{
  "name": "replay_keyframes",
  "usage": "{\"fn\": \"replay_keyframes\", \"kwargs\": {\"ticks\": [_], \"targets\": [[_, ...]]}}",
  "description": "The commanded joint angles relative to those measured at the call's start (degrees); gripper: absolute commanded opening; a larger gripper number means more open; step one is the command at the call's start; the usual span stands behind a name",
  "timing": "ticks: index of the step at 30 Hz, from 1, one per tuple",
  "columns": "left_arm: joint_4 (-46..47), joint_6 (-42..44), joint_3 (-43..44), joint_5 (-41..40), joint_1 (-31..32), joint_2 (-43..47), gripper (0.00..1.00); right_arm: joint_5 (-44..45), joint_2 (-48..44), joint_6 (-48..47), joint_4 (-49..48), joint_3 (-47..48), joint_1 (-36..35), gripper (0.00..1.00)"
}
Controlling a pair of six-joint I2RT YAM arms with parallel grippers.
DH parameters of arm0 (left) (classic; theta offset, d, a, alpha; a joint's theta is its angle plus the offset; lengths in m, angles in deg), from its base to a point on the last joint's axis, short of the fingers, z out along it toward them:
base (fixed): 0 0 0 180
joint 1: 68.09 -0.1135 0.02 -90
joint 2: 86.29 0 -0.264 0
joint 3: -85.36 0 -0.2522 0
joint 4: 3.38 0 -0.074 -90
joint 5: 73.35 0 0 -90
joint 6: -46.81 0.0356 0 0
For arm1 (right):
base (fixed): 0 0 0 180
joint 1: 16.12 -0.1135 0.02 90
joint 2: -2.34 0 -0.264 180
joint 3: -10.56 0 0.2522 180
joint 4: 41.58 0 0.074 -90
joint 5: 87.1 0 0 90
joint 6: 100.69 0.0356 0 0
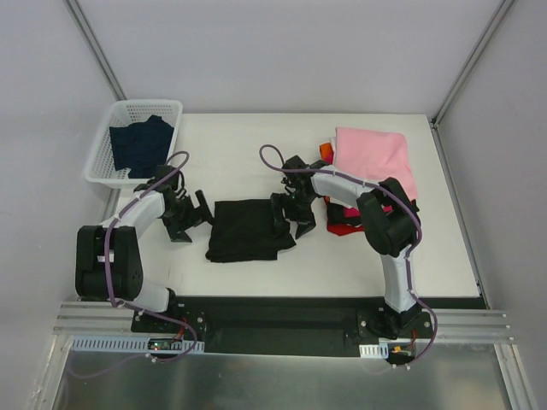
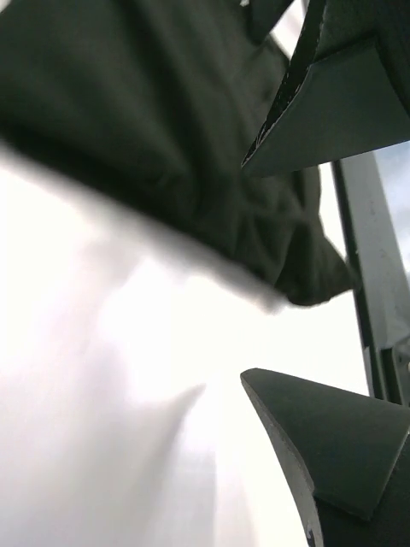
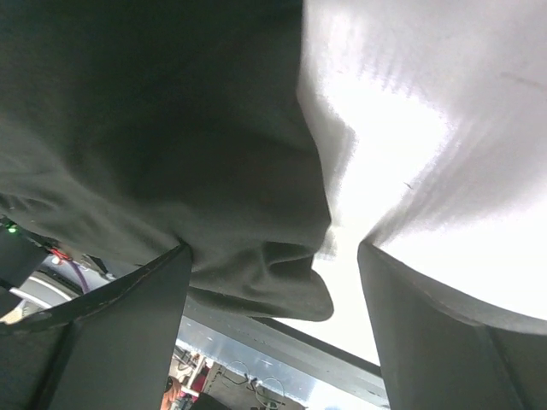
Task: Fold and stack the t-shirts
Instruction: Put the neatly folded tshirt into the corner of the board with the right arm
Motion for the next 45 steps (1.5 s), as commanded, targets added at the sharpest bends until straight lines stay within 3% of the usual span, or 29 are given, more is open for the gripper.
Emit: {"fn": "replay_keyframes", "kwargs": {"ticks": [1,17,26,39,45], "targets": [[0.83,5.25,1.01,-3.3,-3.55,-1.74,0.95,5.52,0.11,-3.2,3.88,1.18,0.12,0.82],[9.79,1.73,0.22,9.61,-2.68,-10.19,0.95,4.11,5.47,-2.68,4.59,5.94,0.38,0.83],[12.43,-3.53,-0.13,10.67,5.66,-11.15,0.95,1.74,8.55,-0.3,2.3,9.19,0.38,0.82],[10.85,-2.75,-1.88,9.97,6.02,-9.92,0.94,-1.07,8.55,3.12,-3.15,5.5,-0.32,0.82],[10.85,-2.22,-3.03,9.0,6.02,-10.18,0.82,-1.86,9.61,4.26,-5.08,4.71,-1.64,0.79]]}}
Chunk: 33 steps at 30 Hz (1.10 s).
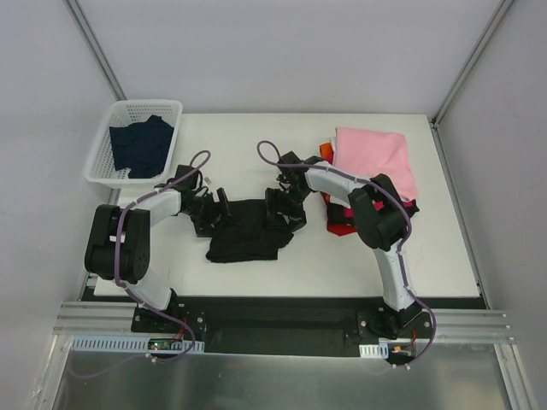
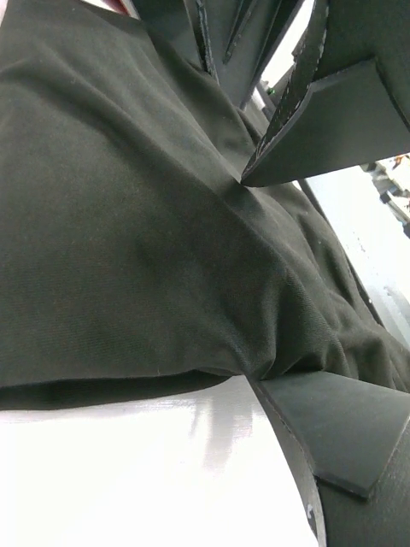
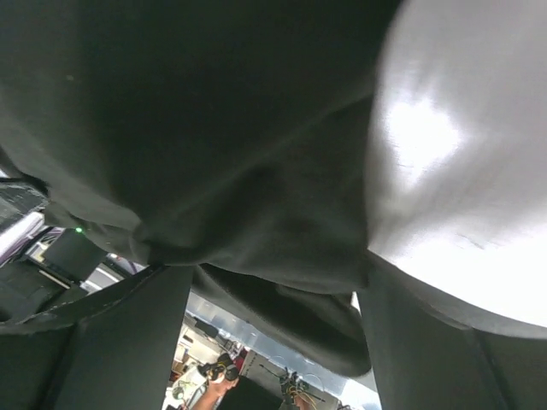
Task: Fold and stack the t-shirts
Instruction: Put the neatly folded tshirt into the corner of the board with the right arm
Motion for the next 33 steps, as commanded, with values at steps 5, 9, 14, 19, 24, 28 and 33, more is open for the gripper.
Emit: {"fn": "replay_keyframes", "kwargs": {"ticks": [5,9,14,19,24,28,33], "targets": [[-1.83,1.16,-4.15,-3.54,0.25,-1.32,0.81,2.55,3.6,0.77,-8.32,-4.52,-2.39,0.78],[-1.91,1.69,-4.15,-3.9,0.16,-0.96,0.82,1.93,3.42,1.91,-10.52,-6.46,-3.7,0.73],[-1.91,1.17,-4.15,-3.37,0.08,-1.66,0.73,2.11,3.33,2.97,-12.37,-7.87,-5.2,0.49],[-1.91,0.9,-4.85,-3.37,0.08,-1.23,0.22,2.28,3.07,3.76,-13.95,-9.27,-5.99,0.21],[-2.26,0.38,-4.15,-3.02,0.16,0.53,0.0,5.71,0.52,2.18,-10.63,-7.96,-5.99,0.01],[-4.02,-0.68,-0.3,-3.02,1.3,3.16,0.0,9.31,-2.2,-0.01,-5.88,-4.45,-5.81,0.01],[-7.18,-1.56,5.25,-3.37,4.03,5.1,0.0,12.82,-5.37,-2.3,0.18,0.56,-4.24,0.01]]}}
